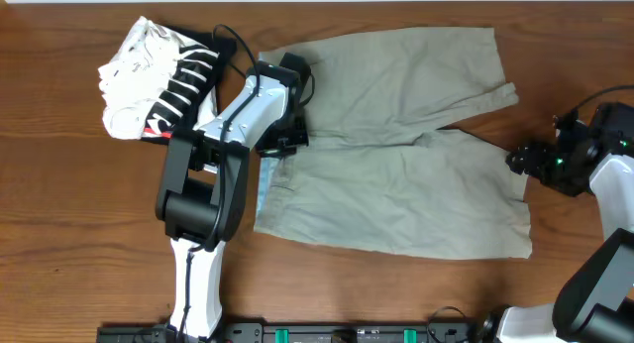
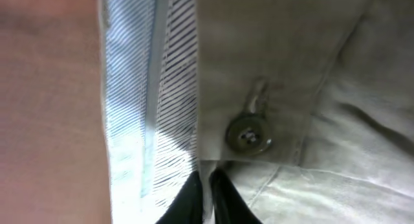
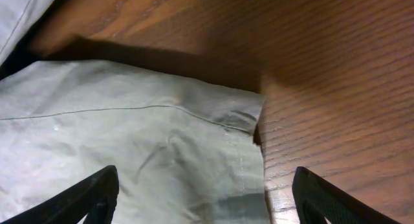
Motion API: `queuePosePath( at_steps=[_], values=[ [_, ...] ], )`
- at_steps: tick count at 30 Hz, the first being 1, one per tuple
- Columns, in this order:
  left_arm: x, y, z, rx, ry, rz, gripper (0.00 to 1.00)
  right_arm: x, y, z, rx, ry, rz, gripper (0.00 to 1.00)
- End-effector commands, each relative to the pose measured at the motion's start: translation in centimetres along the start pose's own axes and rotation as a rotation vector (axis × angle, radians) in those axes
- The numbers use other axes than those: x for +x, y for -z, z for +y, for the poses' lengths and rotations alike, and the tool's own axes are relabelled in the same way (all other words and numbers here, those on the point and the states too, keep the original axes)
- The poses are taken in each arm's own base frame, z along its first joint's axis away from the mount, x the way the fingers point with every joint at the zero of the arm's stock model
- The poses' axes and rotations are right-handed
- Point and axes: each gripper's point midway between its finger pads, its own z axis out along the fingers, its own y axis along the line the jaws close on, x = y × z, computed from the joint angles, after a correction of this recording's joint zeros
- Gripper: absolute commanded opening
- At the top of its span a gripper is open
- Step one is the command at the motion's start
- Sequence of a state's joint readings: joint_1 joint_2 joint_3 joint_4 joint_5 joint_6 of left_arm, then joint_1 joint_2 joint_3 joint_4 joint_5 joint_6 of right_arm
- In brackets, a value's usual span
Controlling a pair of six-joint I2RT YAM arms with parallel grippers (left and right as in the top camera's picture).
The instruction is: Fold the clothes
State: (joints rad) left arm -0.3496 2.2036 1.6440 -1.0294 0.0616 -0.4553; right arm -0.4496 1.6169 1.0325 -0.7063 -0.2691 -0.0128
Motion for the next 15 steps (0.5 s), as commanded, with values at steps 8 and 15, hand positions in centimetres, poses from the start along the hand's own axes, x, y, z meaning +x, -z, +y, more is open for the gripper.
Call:
queuePosePath(
  at_steps=[8, 15],
  values=[
    [-0.7, 9.4, -1.2, 0.092, -0.013, -0.222, 0.17, -1.1, 0.2, 2.3, -0.134, 0.067, -0.051, 0.87],
    [-2.2, 15.9, -2.3, 0.206, -0.086, -0.444, 0.41, -3.9, 1.0, 5.6, -0.291, 0.138, -0.174, 0.38]
  ],
)
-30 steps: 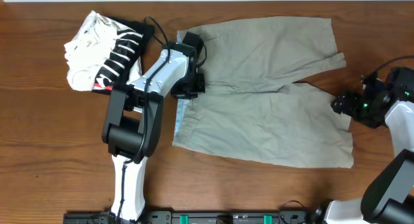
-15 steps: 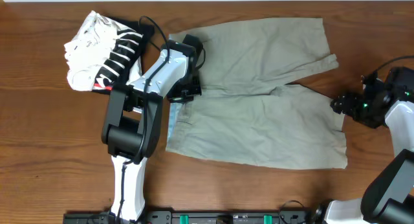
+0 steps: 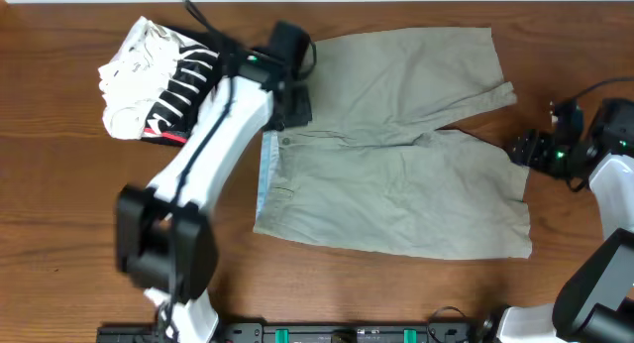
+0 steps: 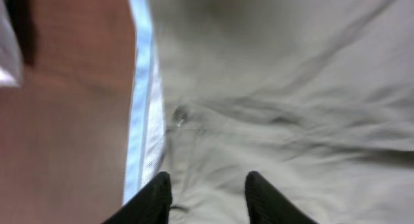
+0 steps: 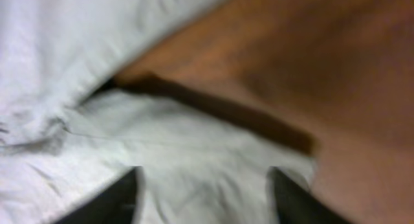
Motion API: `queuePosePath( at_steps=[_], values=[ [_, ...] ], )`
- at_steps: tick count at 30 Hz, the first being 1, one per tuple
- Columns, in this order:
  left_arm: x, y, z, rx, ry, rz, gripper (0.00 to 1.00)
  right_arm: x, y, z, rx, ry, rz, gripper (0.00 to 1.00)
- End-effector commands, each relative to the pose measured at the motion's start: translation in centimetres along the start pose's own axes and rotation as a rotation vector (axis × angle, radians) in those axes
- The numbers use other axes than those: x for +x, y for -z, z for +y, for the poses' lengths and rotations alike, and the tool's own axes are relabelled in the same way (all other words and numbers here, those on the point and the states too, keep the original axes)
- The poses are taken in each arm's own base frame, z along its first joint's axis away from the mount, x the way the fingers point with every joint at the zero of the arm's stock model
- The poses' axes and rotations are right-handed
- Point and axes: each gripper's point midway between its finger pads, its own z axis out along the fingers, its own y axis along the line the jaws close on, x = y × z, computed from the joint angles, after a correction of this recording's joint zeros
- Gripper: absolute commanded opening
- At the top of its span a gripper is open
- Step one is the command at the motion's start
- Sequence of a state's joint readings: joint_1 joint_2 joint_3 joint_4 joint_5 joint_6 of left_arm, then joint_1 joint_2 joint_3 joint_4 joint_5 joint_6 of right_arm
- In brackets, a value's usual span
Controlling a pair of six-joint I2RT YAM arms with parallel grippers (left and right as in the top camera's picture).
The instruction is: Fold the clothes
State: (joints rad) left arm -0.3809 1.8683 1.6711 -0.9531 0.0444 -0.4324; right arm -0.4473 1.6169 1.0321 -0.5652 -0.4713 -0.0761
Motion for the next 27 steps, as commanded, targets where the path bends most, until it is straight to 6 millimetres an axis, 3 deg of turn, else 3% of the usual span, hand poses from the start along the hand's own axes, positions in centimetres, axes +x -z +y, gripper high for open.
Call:
queuePosePath(
  at_steps=[1, 2, 4, 8, 12, 15, 17, 23, 27],
  values=[
    [-1.4, 1.0, -0.4, 0.015, -0.036, -0.062, 0.41, -2.0, -0.2, 2.2, -0.096, 0.03, -0.077, 0.23],
    [-1.5, 0.7, -0.5, 0.021, -0.036, -0.065, 0.4, -3.2, -0.3, 2.6, -0.101, 0.047, -0.121, 0.12],
    [-1.3, 0.0, -0.9, 0.04, -0.037, -0.05, 0.4, -5.7, -0.4, 3.8, -0.118, 0.091, -0.216, 0.01],
    [-0.4, -1.5, -0.6, 0.034, -0.038, -0.012, 0.34, -9.6, -0.5, 6.8, -0.179, 0.106, -0.364, 0.01],
    [0.4, -2.3, -0.2, 0.017, -0.047, 0.013, 0.34, -11.5, -2.1, 9.0, -0.221, 0.148, -0.441, 0.01],
    [0.8, -2.6, 0.1, 0.01, -0.069, 0.026, 0.34, -11.5, -4.7, 9.9, -0.241, 0.181, -0.447, 0.01],
    [1.0, -2.8, 0.2, 0.005, -0.072, 0.032, 0.34, -10.9, -6.8, 9.5, -0.23, 0.171, -0.428, 0.01],
    [1.5, -3.3, 0.9, -0.023, -0.075, 0.042, 0.34, -8.4, -12.4, 5.9, -0.151, 0.112, -0.342, 0.01],
    [1.4, -3.4, 1.2, -0.037, -0.083, 0.04, 0.34, -7.2, -14.5, 3.3, -0.073, 0.078, -0.313, 0.01]
  ],
)
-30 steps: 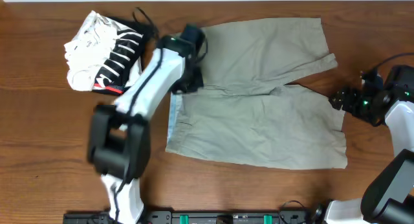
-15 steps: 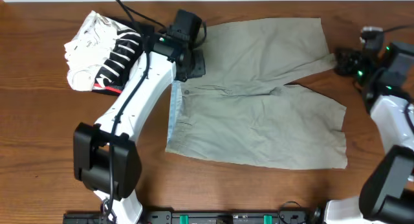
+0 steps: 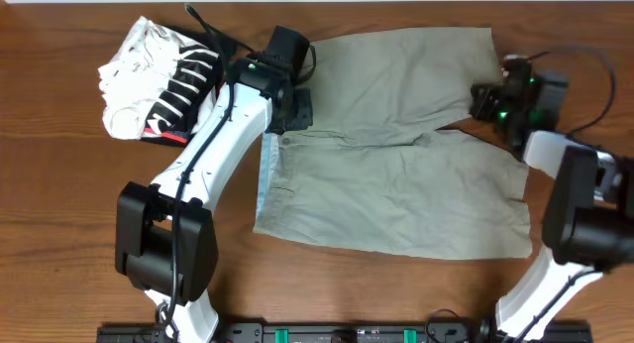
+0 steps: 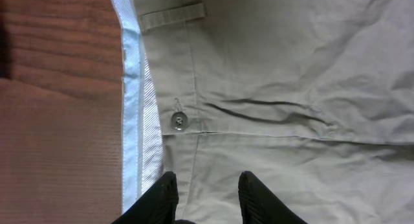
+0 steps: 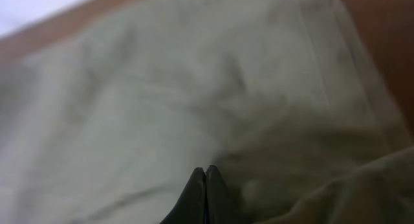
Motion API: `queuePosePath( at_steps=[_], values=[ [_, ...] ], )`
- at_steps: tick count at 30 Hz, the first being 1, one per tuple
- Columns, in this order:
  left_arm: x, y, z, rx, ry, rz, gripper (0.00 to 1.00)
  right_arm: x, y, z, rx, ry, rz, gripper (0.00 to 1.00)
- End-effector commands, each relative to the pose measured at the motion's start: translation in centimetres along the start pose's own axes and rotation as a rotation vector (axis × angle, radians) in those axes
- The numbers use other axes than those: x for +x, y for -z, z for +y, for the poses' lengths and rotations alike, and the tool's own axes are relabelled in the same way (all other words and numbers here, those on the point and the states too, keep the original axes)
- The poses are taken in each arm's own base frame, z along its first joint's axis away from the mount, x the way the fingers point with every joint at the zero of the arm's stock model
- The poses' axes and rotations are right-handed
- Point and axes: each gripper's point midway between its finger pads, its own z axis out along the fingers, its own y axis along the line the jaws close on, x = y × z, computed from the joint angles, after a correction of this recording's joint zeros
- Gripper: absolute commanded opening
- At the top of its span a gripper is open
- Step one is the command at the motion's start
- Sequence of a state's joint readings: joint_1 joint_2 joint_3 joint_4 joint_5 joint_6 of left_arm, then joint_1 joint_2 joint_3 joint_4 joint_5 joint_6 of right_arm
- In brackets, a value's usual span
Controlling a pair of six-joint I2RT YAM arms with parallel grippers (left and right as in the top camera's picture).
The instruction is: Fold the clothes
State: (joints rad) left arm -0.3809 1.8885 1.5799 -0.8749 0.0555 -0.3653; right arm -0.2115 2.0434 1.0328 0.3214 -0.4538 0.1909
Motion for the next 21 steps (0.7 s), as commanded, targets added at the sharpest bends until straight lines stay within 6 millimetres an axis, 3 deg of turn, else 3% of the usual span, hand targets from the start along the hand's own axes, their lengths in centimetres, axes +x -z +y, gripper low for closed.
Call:
queuePosePath(
  at_steps=[1, 9, 15, 19, 21],
  values=[
    [0.2, -0.5, 0.7, -0.034, -0.014, 0.005, 0.34, 1.2, -0.8, -2.4, 0.095, -0.025, 0.013, 0.01],
    [0.0, -0.5, 1.2, -0.058, -0.014, -0.005, 0.34, 3.5, -0.8, -5.1, 0.179, -0.073, 0.073, 0.01],
    [0.2, -0.6, 1.3, -0.062, -0.015, 0.005, 0.34, 6.1, 1.9, -10.5, 0.376, -0.16, 0.165, 0.01],
    [0.3, -0.6, 1.3, -0.062, -0.014, 0.006, 0.34, 7.4, 3.4, -12.5, 0.41, -0.195, 0.217, 0.01],
    [0.2, -0.6, 1.3, -0.061, -0.014, 0.004, 0.34, 7.2, 3.4, -12.5, 0.38, -0.18, 0.215, 0.01]
  ],
)
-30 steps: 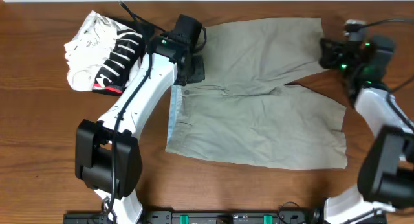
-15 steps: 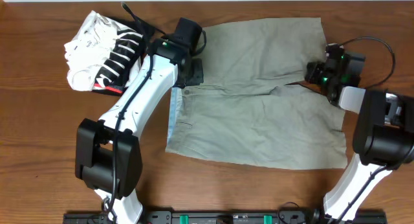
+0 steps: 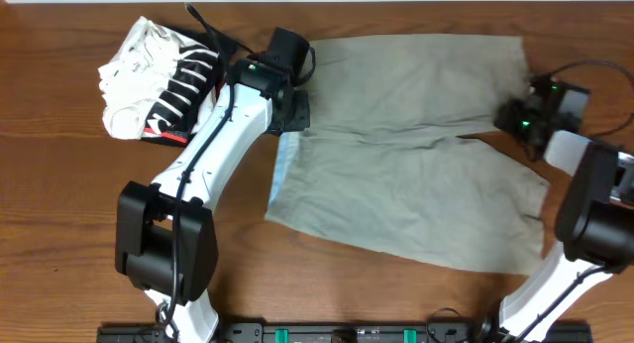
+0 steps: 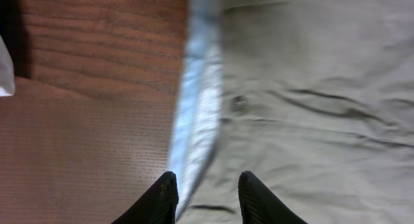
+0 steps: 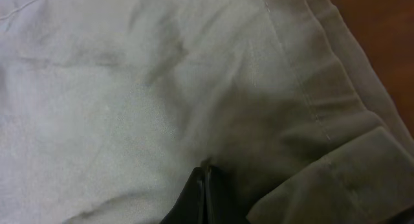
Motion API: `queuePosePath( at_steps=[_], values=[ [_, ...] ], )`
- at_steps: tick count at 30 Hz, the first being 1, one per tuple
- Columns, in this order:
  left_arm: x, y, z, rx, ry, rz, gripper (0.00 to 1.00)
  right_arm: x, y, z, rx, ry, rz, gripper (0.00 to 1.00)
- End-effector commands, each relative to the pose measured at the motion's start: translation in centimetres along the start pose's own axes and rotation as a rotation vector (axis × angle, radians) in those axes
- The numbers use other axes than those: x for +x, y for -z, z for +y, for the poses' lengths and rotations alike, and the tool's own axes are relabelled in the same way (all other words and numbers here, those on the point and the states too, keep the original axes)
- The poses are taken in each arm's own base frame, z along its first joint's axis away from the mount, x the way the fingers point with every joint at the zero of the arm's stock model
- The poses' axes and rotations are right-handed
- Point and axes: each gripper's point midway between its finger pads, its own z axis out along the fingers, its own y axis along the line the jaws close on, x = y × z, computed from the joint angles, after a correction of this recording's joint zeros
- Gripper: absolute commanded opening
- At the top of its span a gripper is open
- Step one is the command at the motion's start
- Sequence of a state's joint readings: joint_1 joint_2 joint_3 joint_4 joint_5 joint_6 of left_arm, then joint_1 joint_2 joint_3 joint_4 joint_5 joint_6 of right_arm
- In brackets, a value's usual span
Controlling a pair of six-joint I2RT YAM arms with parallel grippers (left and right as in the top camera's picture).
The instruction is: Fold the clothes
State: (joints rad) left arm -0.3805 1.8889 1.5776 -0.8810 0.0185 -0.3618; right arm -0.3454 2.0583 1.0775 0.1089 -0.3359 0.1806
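Observation:
Khaki shorts point(image 3: 416, 184) lie spread flat on the wooden table, waistband to the left and legs to the right. My left gripper point(image 3: 292, 110) hovers open over the waistband; in the left wrist view its gripper point(image 4: 206, 198) straddles the blue striped lining point(image 4: 200, 101), with the button point(image 4: 239, 104) just ahead. My right gripper point(image 3: 522, 117) is at the far leg's hem. In the right wrist view this gripper point(image 5: 204, 195) is shut, pinching the khaki cloth beside the stitched hem point(image 5: 323, 114).
A heap of white and black-striped clothes point(image 3: 158, 80) lies at the back left, beside my left arm. Bare wooden tabletop point(image 3: 79, 224) surrounds the shorts. Cables trail off the right wrist near the table's right edge.
The shorts have shifted to the right, with my right gripper still shut on the far leg's hem and now farther right. The left gripper stays open in place, the waistband sliding right beneath it.
At first my left gripper was shut at the waistband by the button and the right was open at the near leg's corner. Then the left was open above the waistband. Later the right was shut on the far leg's hem, and now the shorts lie farther right.

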Motion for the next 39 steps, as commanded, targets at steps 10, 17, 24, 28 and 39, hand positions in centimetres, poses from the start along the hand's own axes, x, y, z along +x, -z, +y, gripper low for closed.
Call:
queuePosePath(
  at_steps=[10, 17, 24, 28, 39],
  values=[
    [1.2, 1.4, 1.1, -0.03, -0.079, 0.029, 0.35, -2.8, 4.6, 1.6, -0.061, 0.042, -0.012, 0.24],
    [2.8, 7.0, 2.0, -0.014, -0.068, 0.0, 0.36, -5.0, 16.4, 4.8, 0.026, -0.003, -0.061, 0.41],
    [5.5, 11.2, 3.3, -0.02, 0.037, 0.014, 0.41, 0.2, 24.4, 6.3, 0.091, -0.16, 0.054, 0.47],
    [7.7, 11.4, 4.3, -0.061, 0.035, 0.098, 0.43, 4.8, 26.0, 4.4, 0.23, -0.239, 0.196, 0.53],
    [11.3, 6.6, 5.6, -0.103, 0.032, 0.213, 0.47, 15.1, 26.5, -1.9, 0.594, -0.386, 0.436, 0.58]
  ],
)
